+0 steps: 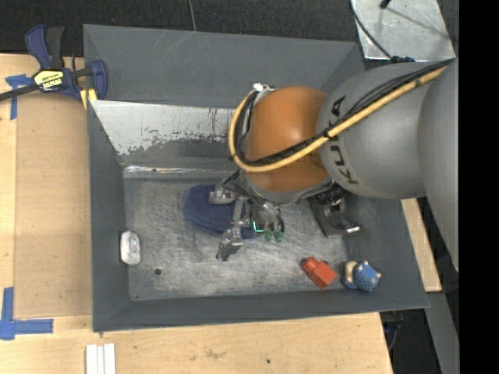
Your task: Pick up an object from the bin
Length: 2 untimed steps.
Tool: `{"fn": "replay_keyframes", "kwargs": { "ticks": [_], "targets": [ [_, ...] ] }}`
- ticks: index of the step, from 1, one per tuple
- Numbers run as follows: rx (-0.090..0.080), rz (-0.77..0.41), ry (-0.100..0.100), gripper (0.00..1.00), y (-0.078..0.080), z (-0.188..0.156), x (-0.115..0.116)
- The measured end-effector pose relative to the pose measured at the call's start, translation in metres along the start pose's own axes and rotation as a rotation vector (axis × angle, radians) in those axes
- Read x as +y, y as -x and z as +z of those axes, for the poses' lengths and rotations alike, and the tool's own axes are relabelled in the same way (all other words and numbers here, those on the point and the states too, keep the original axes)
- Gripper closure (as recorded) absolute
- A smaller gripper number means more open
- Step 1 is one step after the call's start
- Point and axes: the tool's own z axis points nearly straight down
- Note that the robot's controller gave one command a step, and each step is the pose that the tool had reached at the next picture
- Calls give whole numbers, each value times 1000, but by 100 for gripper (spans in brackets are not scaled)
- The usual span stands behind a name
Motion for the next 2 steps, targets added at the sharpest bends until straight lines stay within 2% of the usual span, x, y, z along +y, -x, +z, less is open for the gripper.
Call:
{"fn": "replay_keyframes", "kwargs": {
  "ticks": [1, 2],
  "targets": [
    [-22, -239, 6, 0, 51, 55, -31],
    [-34, -237, 7, 100, 55, 51, -30]
  ]
}}
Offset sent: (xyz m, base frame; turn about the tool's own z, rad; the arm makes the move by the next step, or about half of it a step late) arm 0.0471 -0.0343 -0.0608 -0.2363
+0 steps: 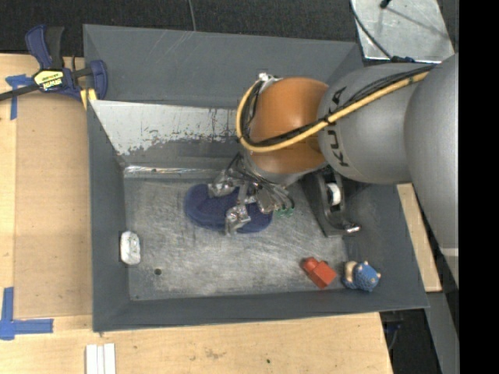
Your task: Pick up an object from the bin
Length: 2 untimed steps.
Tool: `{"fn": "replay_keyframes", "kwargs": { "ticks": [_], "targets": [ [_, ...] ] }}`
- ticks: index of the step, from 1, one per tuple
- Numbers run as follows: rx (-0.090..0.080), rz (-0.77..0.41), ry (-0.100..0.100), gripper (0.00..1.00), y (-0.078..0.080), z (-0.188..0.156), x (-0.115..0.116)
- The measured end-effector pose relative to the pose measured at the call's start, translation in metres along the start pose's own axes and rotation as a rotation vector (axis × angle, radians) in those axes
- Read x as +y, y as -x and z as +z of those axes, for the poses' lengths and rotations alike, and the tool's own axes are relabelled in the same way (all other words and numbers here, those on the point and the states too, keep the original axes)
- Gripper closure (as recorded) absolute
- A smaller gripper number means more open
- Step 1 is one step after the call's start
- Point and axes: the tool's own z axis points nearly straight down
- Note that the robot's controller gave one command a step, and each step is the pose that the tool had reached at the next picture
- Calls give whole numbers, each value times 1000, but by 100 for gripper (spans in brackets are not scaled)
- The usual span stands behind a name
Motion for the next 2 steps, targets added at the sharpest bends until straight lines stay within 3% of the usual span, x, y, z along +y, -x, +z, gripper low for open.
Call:
{"fn": "replay_keyframes", "kwargs": {
  "ticks": [1, 2],
  "targets": [
    [20, 63, -5, 100, -14, -54, 7],
    [18, 54, -6, 100, -9, -127, 18]
  ]
}}
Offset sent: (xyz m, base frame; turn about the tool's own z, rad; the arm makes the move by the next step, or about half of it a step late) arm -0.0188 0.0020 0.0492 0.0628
